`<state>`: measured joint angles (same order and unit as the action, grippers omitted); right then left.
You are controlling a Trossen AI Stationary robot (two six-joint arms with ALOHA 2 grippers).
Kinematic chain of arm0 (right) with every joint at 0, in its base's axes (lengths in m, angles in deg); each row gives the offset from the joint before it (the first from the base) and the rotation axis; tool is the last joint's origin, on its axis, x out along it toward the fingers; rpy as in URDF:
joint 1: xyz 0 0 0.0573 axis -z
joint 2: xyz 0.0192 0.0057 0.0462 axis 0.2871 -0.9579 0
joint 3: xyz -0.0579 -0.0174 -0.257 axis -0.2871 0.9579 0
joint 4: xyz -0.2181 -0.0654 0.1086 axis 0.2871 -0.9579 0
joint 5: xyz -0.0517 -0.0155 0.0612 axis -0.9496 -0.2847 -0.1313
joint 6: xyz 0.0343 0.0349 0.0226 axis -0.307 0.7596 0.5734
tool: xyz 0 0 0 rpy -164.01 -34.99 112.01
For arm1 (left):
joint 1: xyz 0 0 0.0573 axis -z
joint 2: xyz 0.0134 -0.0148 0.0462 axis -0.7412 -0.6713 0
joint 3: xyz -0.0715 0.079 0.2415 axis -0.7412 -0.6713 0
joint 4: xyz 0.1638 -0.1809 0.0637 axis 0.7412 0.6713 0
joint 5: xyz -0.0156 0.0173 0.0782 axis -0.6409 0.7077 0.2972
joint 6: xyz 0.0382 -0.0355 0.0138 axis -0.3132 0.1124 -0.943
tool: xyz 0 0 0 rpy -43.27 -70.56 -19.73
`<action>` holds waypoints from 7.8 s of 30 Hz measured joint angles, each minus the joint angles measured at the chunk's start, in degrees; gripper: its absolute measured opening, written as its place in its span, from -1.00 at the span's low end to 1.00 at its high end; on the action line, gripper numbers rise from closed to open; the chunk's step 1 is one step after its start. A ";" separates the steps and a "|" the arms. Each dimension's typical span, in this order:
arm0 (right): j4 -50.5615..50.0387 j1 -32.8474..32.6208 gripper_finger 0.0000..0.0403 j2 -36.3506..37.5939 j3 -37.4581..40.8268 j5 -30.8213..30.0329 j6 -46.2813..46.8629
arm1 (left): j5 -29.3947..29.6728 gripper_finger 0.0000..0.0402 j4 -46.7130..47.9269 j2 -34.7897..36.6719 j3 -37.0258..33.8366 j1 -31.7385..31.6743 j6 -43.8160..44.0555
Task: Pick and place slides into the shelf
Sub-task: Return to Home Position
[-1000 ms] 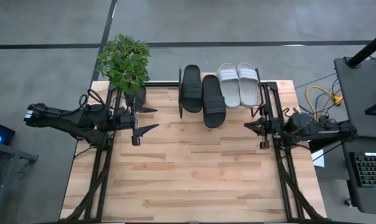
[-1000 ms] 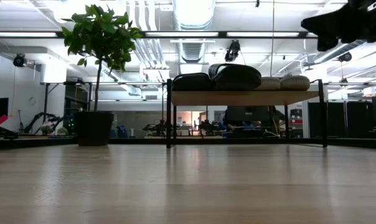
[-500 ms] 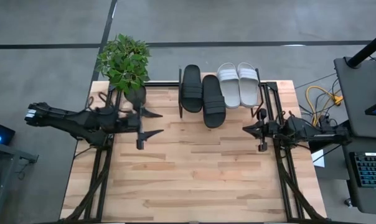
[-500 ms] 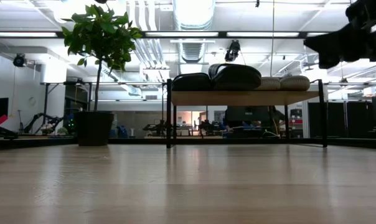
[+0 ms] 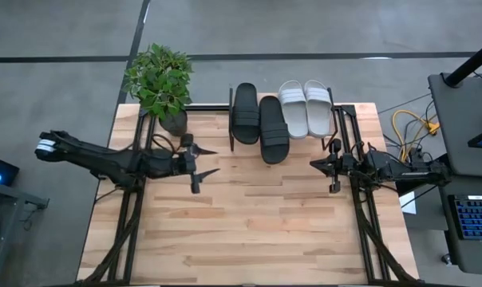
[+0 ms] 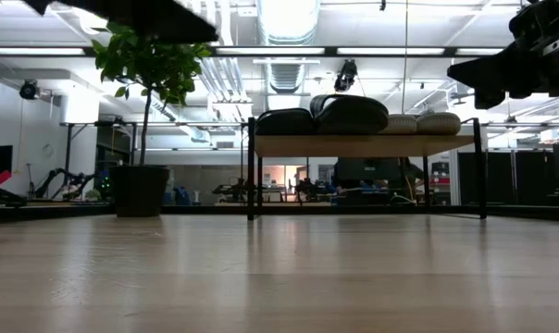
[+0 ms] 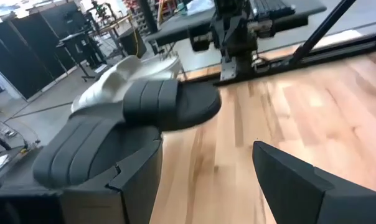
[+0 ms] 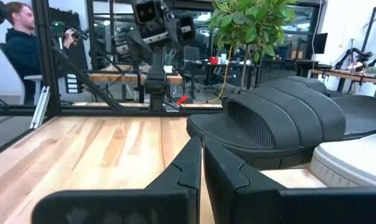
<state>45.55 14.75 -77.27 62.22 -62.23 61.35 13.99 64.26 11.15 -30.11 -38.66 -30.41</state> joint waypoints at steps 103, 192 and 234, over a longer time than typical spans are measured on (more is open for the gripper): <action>-3.67 -1.55 -0.96 0.35 0.31 3.67 3.20 | -10.54 -1.00 12.83 53.44 -30.76 3.68 8.88; -3.54 -1.55 -0.96 -1.07 0.28 3.04 9.42 | -13.80 -1.00 12.60 52.84 -30.76 3.66 10.49; -3.54 -1.53 -0.96 -1.07 0.28 3.05 9.42 | -13.80 -1.00 12.57 52.85 -30.76 3.66 10.49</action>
<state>42.00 13.22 -78.34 62.51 -59.18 70.77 0.18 76.83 63.99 -60.87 -34.99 -19.92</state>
